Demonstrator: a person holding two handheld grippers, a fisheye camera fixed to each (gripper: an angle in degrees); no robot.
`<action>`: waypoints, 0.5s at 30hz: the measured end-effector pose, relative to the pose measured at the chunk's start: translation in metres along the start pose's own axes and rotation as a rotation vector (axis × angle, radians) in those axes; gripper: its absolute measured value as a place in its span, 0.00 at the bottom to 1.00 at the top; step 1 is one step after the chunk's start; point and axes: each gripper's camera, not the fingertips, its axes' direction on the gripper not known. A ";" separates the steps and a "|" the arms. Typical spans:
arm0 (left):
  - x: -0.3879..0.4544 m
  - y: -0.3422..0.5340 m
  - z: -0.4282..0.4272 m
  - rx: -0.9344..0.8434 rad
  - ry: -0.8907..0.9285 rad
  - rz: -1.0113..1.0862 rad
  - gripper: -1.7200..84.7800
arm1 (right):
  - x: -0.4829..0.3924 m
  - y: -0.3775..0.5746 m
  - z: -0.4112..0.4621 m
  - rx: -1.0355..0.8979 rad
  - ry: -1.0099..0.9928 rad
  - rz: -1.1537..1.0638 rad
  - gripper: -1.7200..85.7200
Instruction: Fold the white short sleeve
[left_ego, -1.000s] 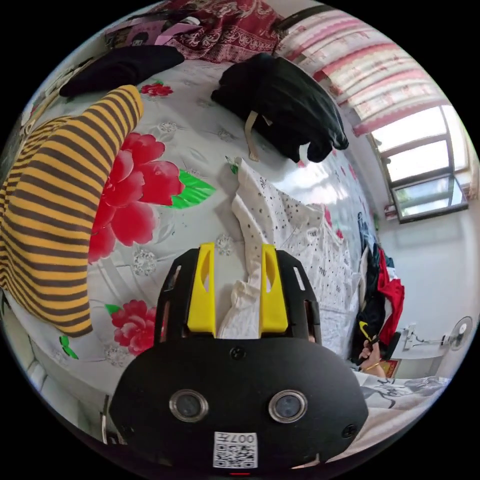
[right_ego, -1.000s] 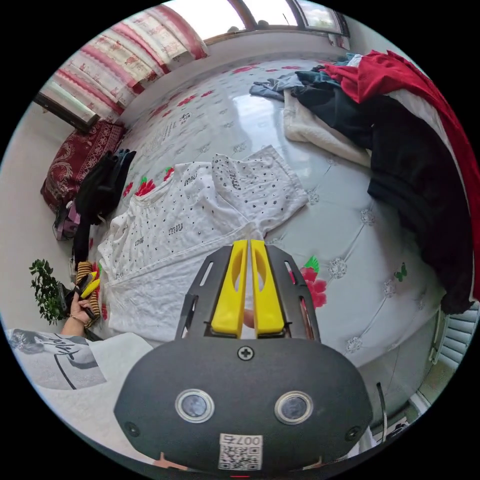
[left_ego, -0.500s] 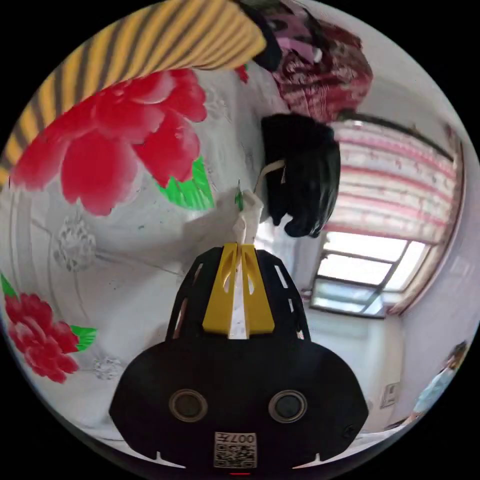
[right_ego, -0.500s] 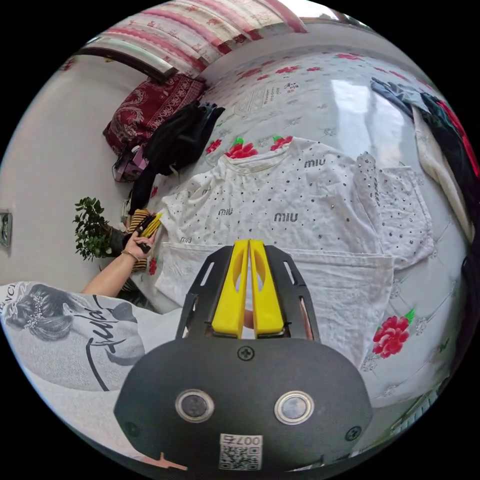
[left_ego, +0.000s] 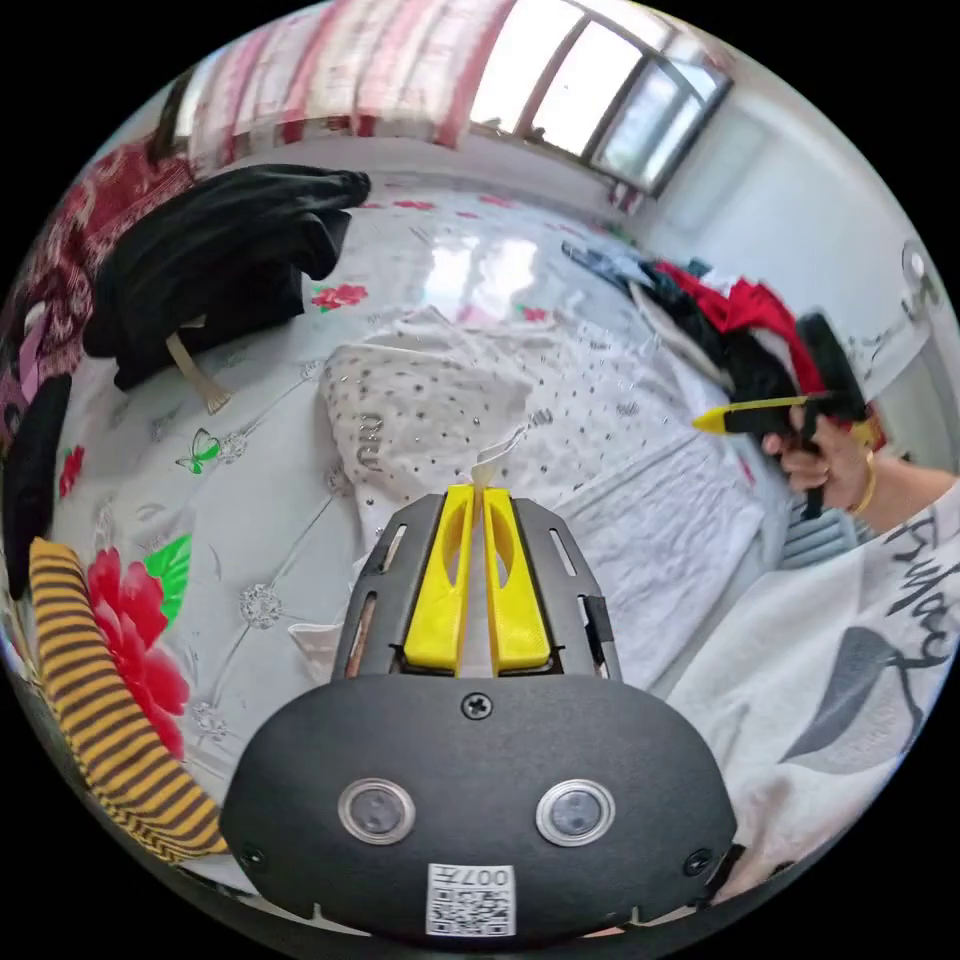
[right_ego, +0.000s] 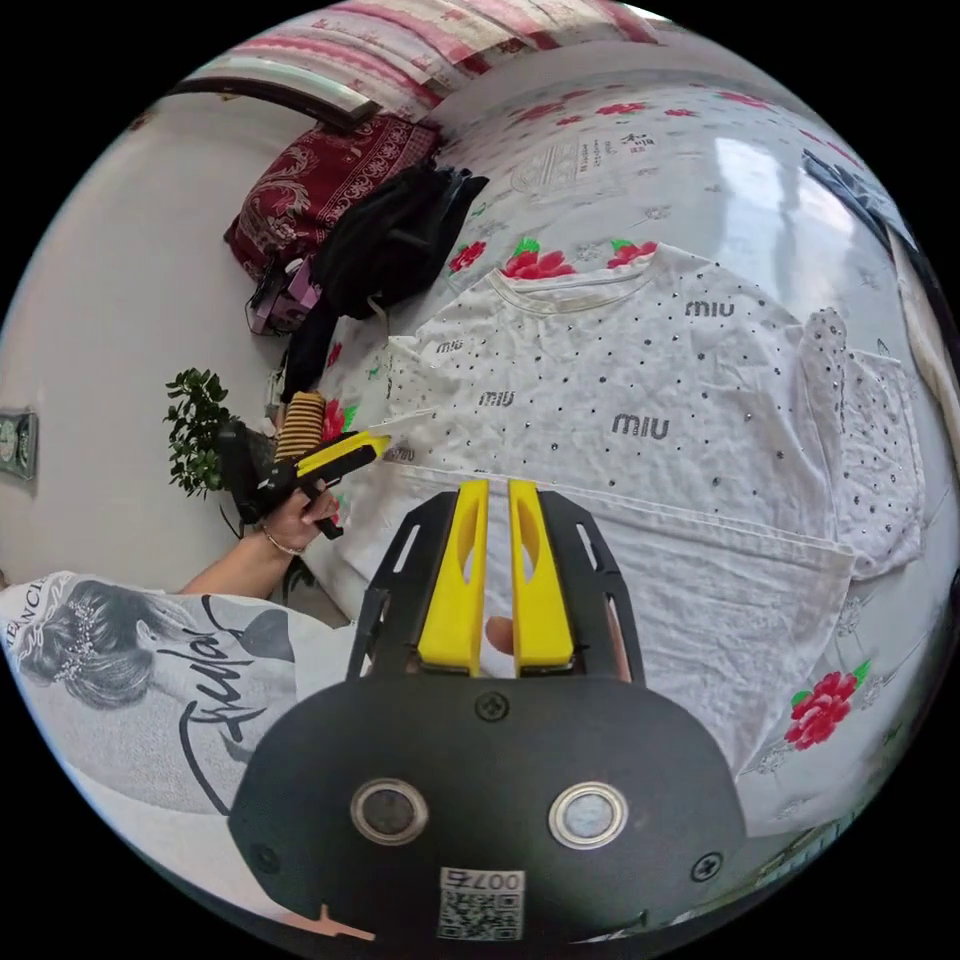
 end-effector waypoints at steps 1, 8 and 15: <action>0.008 -0.001 0.007 -0.010 -0.001 0.000 0.01 | -0.002 -0.008 0.009 -0.017 -0.010 -0.004 0.04; 0.066 -0.004 0.037 0.033 0.062 -0.060 0.02 | -0.029 -0.067 0.055 -0.094 -0.006 -0.121 0.06; 0.143 -0.019 0.067 -0.016 0.043 0.116 0.09 | -0.046 -0.114 0.128 -0.216 0.157 -0.184 0.07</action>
